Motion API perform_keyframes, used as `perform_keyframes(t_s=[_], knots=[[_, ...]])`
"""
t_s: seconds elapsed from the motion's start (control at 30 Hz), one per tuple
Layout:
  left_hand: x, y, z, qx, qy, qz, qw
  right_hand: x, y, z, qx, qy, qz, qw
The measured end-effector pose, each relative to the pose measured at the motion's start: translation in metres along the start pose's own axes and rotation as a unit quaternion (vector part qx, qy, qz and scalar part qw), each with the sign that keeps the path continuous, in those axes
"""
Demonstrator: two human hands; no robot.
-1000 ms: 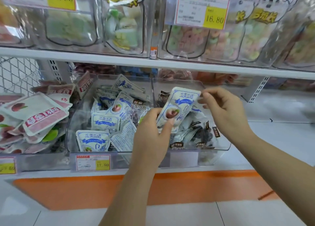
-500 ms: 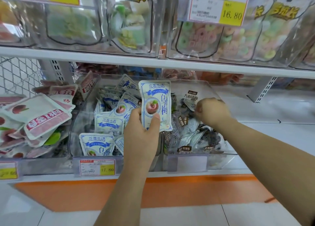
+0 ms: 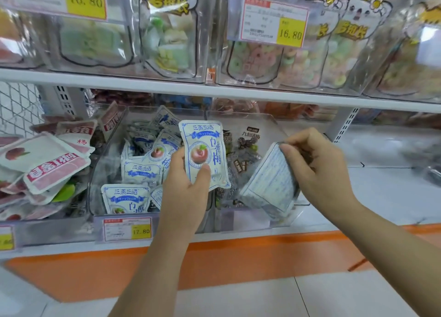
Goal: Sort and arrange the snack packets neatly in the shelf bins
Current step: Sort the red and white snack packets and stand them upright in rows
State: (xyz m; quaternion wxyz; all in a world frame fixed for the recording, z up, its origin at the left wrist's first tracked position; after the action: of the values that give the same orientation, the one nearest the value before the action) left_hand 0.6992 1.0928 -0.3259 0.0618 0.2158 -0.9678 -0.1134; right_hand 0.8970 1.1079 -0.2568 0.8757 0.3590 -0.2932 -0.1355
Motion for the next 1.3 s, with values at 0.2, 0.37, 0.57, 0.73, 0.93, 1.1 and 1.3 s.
perform_keyframes(t_s=[0.2, 0.37, 0.57, 0.73, 0.93, 1.1, 1.3], knots=[[-0.014, -0.022, -0.006, 0.068, -0.083, 0.145, 0.984, -0.016, -0.002, 0.027, 0.004, 0.009, 0.075, 0.997], [-0.01, -0.029, -0.013, 0.065, -0.09, 0.172, 0.979, -0.035, 0.005, 0.037, -0.03, 0.063, 0.054, 0.996], [0.035, 0.005, 0.0, 0.025, 0.014, -0.011, 1.0, -0.043, 0.011, 0.011, -0.045, 0.038, 0.049, 0.997], [0.078, 0.034, 0.023, -0.022, 0.159, -0.175, 0.971, -0.051, 0.001, -0.052, -0.096, -0.125, 0.185, 0.97], [0.073, 0.051, 0.045, -0.021, 0.264, -0.113, 0.958, -0.067, -0.007, -0.073, -0.082, -0.192, 0.291, 0.934], [0.06, 0.051, 0.044, -0.057, 0.385, -0.077, 0.918, -0.083, -0.006, -0.084, -0.01, -0.293, 0.343, 0.892], [0.05, 0.049, 0.05, -0.077, 0.442, -0.025, 0.893, -0.081, 0.002, -0.092, 0.005, -0.253, 0.271, 0.929]])
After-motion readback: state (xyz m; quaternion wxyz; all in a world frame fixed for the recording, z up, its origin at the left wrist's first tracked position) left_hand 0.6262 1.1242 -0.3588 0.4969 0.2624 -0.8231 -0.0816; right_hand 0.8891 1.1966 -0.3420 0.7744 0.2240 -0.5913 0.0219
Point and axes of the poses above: each hand's wrist, its own y-axis towards the middle knuckle, its own x-axis out of the back of the hand, z = x × y, the point moved 6 cm from there along y, towards the middle knuckle, and after that the axes turned 9 degrees about -z, right-handed, at the moved point
